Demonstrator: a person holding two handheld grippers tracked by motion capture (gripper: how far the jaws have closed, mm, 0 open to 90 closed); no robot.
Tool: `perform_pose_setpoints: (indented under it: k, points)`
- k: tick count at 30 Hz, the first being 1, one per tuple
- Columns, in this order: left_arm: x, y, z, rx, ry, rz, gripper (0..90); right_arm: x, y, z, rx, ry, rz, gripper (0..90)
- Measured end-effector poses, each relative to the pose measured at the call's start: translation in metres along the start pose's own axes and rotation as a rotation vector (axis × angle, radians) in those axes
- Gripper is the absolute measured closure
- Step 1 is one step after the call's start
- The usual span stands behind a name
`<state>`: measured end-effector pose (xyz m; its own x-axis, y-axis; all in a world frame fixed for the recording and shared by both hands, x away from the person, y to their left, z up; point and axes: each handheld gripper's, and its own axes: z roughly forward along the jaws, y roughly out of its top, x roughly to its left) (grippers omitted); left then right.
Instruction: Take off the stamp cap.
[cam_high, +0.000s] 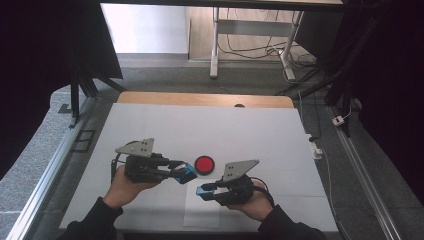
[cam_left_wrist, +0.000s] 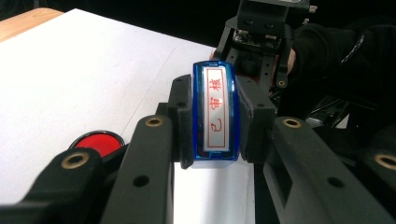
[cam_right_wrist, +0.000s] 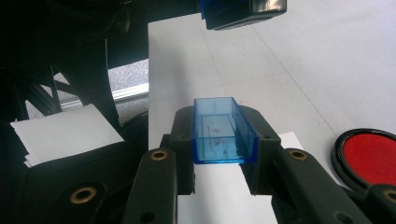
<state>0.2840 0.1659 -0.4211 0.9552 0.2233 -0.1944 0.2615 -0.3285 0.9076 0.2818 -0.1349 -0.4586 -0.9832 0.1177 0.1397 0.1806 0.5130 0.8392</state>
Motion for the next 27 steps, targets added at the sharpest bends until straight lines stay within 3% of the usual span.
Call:
perform_pose_setpoints:
  k: [10, 16, 20, 27]
  points:
    - [-0.001, -0.003, 0.003, 0.016, 0.019, -0.008, 70.1, 0.0, 0.0, -0.01, -0.003, -0.054, 0.002, 69.1]
    - [-0.002, -0.004, 0.005, 0.025, 0.027, -0.011, 70.1, 0.002, -0.003, -0.021, 0.007, -0.111, -0.009, 69.1]
    - [-0.002, -0.005, 0.007, 0.034, 0.033, -0.013, 70.1, 0.002, -0.005, -0.032, -0.009, -0.163, 0.038, 69.0]
    - [-0.003, -0.006, 0.008, 0.041, 0.039, -0.017, 70.0, 0.001, -0.009, -0.045, -0.001, -0.214, 0.075, 69.0]
